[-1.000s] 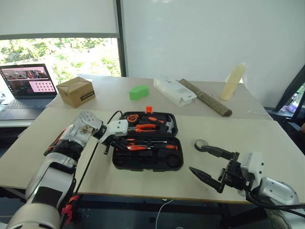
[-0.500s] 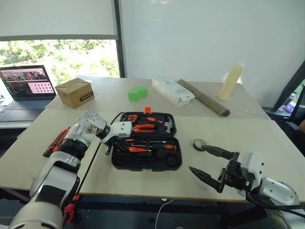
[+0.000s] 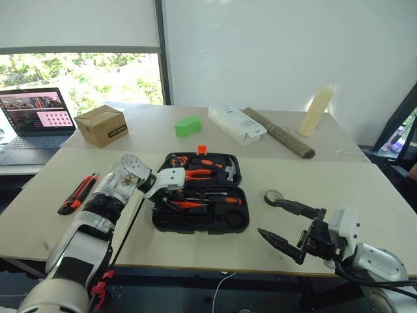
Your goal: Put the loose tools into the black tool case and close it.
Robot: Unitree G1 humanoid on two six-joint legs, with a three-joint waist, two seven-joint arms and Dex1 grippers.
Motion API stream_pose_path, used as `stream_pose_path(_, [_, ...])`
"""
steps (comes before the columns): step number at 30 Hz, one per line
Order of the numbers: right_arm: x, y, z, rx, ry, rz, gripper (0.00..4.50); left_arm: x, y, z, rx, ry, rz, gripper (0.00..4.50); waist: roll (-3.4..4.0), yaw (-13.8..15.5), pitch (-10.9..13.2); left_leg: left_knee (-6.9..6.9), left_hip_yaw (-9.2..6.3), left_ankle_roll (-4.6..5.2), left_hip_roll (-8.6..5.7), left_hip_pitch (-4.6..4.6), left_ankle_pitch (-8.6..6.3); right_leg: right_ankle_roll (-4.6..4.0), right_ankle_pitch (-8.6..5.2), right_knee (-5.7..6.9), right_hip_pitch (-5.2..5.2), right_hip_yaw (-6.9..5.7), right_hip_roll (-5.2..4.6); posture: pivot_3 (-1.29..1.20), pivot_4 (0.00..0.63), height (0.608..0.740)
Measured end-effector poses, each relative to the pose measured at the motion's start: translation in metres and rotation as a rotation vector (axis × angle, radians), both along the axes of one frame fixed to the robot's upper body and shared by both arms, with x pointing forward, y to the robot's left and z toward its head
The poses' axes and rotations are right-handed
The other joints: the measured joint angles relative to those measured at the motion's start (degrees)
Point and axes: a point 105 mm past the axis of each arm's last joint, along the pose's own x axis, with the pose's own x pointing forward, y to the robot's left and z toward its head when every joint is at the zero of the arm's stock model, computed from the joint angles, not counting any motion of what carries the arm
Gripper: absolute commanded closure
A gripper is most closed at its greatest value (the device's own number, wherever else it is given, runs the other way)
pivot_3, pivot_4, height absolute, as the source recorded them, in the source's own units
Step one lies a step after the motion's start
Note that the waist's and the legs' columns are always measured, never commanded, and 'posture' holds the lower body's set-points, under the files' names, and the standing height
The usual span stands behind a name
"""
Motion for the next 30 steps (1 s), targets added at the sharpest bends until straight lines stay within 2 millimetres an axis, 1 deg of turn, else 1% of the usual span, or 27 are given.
stream_pose_path(3, [0.0,0.001,0.0,0.0,0.0,0.006,0.0,-0.001,0.004,0.011,-0.023,-0.015,-0.001,2.47,0.0,0.0,0.0,-0.01,0.02,0.05,-0.01,0.0,-0.03,0.05,-0.03,-0.06,0.02,0.0,-0.01,0.0,0.15,0.74])
stream_pose_path(5, [0.0,0.002,-0.001,0.0,0.003,0.014,0.0,0.001,0.009,0.016,-0.043,-0.042,0.017,2.98,0.0,0.0,0.0,-0.01,0.01,0.05,-0.02,0.0,-0.03,0.06,-0.04,-0.06,0.02,0.0,-0.02,0.0,0.15,0.74])
stream_pose_path(6, [0.0,0.003,-0.001,0.001,0.005,0.017,0.0,0.002,0.009,0.017,-0.053,-0.062,0.019,3.09,0.0,0.0,0.0,-0.01,0.02,0.06,-0.02,0.01,-0.03,0.06,-0.04,-0.06,0.03,0.0,-0.03,0.0,0.15,0.74])
stream_pose_path(8, [-0.001,0.006,-0.003,0.003,0.012,0.031,0.0,0.006,0.011,0.016,-0.071,-0.109,0.027,3.88,0.0,0.1,0.0,0.0,0.01,0.06,-0.03,0.03,-0.03,0.06,-0.04,-0.05,0.05,0.0,-0.04,0.0,0.15,0.74])
stream_pose_path(9, [-0.001,0.007,-0.003,0.004,0.015,0.035,0.0,0.007,0.012,0.014,-0.083,-0.126,0.033,4.09,0.0,0.1,0.0,0.0,0.01,0.06,-0.03,0.02,-0.03,0.06,-0.04,-0.04,0.05,0.0,-0.05,0.0,0.15,0.74])
stream_pose_path(10, [-0.001,0.007,-0.004,0.004,0.016,0.035,0.0,0.008,0.013,0.011,-0.098,-0.141,0.039,4.42,0.0,0.1,0.0,0.0,0.01,0.06,-0.03,0.02,-0.04,0.07,-0.03,-0.04,0.05,-0.01,-0.05,0.0,0.15,0.74])
stream_pose_path(12, [-0.001,0.007,-0.004,0.004,0.017,0.036,0.0,0.008,0.011,0.006,-0.12,-0.142,0.033,4.42,-0.01,0.1,0.0,0.02,0.01,0.06,-0.04,-0.01,-0.04,0.07,-0.03,-0.04,0.05,-0.03,-0.06,0.0,0.15,0.74])
stream_pose_path(14, [-0.001,0.008,-0.004,0.004,0.017,0.036,0.0,0.005,0.008,0.006,-0.153,-0.126,0.017,4.42,-0.01,0.1,0.0,0.02,0.03,0.06,-0.04,-0.01,-0.04,0.08,-0.03,-0.05,0.05,-0.03,-0.06,0.0,0.15,0.74])
stream_pose_path(16, [-0.001,0.008,-0.004,0.005,0.018,0.038,0.0,-0.001,0.008,0.002,-0.164,-0.105,-0.006,4.42,0.0,0.0,0.0,0.0,0.05,0.07,-0.04,0.03,-0.04,0.08,-0.03,-0.05,0.06,-0.01,-0.06,0.0,0.15,0.74])
stream_pose_path(19, [-0.001,0.008,-0.004,0.005,0.019,0.037,0.0,-0.007,0.008,-0.011,-0.18,-0.067,-0.003,4.42,-0.01,-0.1,0.0,0.01,0.05,0.06,-0.02,0.02,-0.03,0.08,-0.03,-0.02,0.05,-0.01,-0.03,0.0,0.15,0.74])
stream_pose_path(26, [-0.001,0.009,-0.005,0.01,0.021,0.038,0.0,-0.002,0.011,-0.014,-0.158,-0.088,0.04,4.42,-0.02,0.1,0.0,0.03,0.04,0.06,-0.05,0.04,-0.04,0.08,-0.03,0.0,0.08,-0.01,-0.06,0.0,0.15,0.74])
stream_pose_path(30, [-0.001,0.009,-0.006,0.012,0.026,0.035,0.0,-0.001,0.009,-0.016,-0.182,-0.08,0.053,4.42,-0.02,0.1,0.0,0.06,0.03,0.06,-0.05,0.05,-0.04,0.08,-0.02,0.02,0.1,-0.02,-0.07,0.0,0.15,0.74])
